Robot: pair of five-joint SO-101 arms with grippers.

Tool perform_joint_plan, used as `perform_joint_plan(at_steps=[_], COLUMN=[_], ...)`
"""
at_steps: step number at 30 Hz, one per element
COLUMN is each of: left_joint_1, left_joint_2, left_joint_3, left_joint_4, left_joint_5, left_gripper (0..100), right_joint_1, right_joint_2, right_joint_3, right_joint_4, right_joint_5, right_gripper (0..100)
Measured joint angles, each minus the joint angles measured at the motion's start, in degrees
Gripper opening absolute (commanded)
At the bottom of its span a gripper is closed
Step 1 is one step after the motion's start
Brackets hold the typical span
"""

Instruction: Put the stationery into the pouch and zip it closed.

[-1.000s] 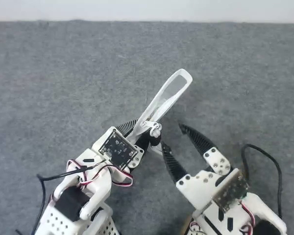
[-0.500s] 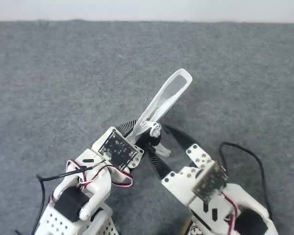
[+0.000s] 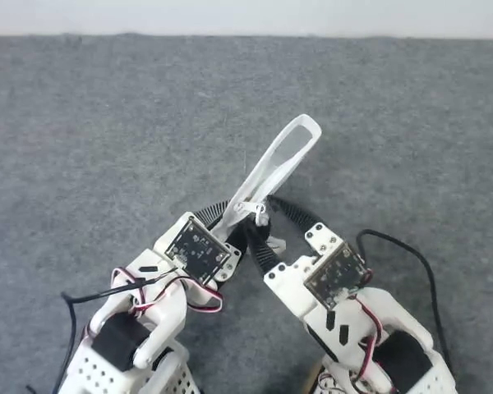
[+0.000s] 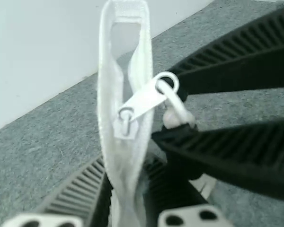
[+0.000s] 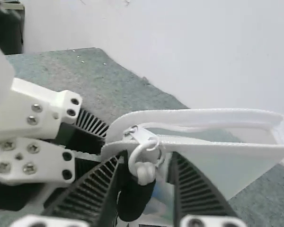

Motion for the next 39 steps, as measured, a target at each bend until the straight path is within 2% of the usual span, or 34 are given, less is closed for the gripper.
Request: perform_joint_plan(at_steps=[2,16,26,33,39], left_joint_1=[0.0,-0.35,-0.35,-0.35,-0.35], left_joint_2=[0.0,0.0,0.0,0.0,0.0], left_joint_3=[0.0,0.0,0.0,0.0,0.0], left_joint_4=[0.0,-0.09,-0.18,-0.53,-0.53], left_joint_5=[0.0,0.0,0.0,0.0,-0.18], left_gripper=[1,1,1,1,1], right_joint_1=[0.18,9.14,11.43,16.7,16.97], right_joint_2=[0.0,0.0,0.0,0.79,0.88], right_joint_3=[0.0,-0.18,-0.18,-0.09,-0.09], right_joint_4=[-0.7,-1.32,-4.13,-7.91,-10.46], right_joint_5=[0.0,0.09,0.09,-2.64,-2.81], right_gripper=[0.6,0.7,0.7,0.7,0.7])
